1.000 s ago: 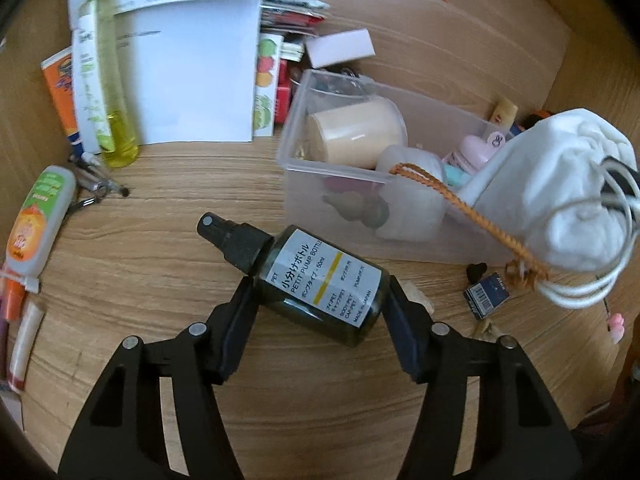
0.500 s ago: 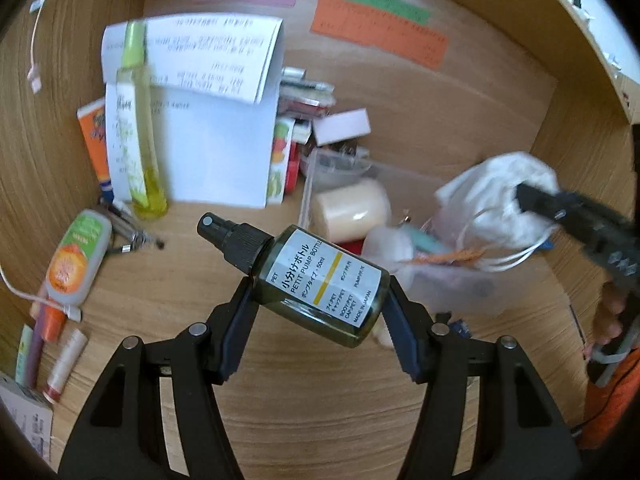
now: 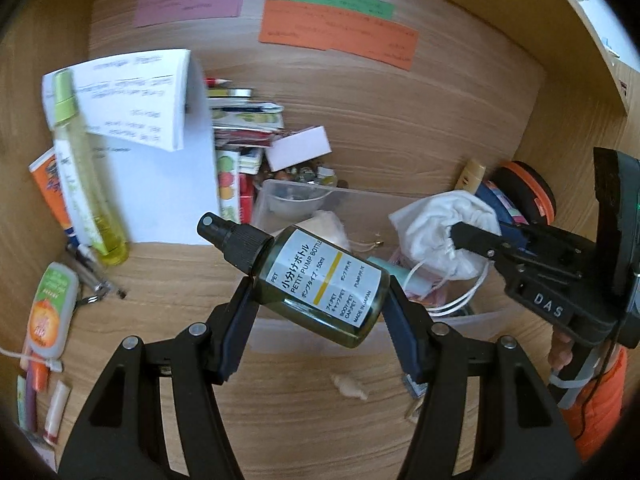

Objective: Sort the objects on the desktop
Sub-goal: 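Lift and carry the white pouch and green spray bottle over the clear box, then open both tools to release the pouch and spray bottle into the box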

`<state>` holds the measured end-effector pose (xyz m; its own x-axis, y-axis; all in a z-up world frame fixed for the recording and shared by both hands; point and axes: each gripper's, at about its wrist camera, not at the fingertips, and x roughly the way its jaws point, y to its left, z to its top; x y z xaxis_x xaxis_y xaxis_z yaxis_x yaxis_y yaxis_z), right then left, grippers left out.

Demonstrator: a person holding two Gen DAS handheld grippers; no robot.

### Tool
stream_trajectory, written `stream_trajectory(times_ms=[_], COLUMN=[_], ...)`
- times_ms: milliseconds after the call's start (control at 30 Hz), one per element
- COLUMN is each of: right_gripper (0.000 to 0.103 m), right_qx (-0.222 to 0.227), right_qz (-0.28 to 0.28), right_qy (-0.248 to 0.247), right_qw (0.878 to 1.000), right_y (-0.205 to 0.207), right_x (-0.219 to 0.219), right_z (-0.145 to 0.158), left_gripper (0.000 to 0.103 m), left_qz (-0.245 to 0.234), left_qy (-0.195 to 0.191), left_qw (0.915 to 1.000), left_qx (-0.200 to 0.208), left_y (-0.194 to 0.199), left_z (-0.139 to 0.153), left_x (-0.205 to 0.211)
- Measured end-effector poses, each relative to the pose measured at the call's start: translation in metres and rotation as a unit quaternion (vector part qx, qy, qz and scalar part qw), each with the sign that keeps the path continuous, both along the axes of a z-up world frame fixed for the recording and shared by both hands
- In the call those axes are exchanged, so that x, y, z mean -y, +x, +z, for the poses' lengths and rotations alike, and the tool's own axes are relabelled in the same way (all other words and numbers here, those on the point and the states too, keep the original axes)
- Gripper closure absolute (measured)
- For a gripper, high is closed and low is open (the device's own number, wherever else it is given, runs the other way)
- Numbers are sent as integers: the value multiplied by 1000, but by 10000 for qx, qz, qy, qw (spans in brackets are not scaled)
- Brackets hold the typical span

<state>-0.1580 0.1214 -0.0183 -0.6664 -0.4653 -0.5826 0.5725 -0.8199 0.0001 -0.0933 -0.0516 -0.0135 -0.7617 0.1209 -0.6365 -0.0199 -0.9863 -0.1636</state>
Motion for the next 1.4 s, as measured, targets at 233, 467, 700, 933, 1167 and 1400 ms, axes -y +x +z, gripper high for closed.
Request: stream_trajectory(times_ms=[233, 467, 700, 933, 1167, 1400], right_gripper=[79, 65, 40, 22, 21, 21], right_qx=[95, 161, 155, 205, 421, 342], right_qz=[70, 172, 103, 141, 27, 98], right_qy=[-104, -91, 2, -357, -679, -684], right_qw=[9999, 9997, 9998, 9991, 9968, 9970], right_y=[-10, -12, -12, -12, -19, -15], right_x=[0, 0, -7, -22, -35, -32], right_z=[-9, -16, -21, -14, -10, -7], left_gripper=[42, 42, 42, 42, 42, 38], left_qz=[-145, -201, -225, -263, -293, -260], left_qy=[-108, -214, -253, -304, -319, -366], left_qw=[9998, 9993, 9987, 9977, 9976, 9980], left_qx=[63, 227, 382, 549, 542, 449], left_y=[-24, -45, -58, -67, -67, -60], left_z=[1, -7, -12, -17, -18, -10], left_x=[-17, -28, -33, -36, -39, -39])
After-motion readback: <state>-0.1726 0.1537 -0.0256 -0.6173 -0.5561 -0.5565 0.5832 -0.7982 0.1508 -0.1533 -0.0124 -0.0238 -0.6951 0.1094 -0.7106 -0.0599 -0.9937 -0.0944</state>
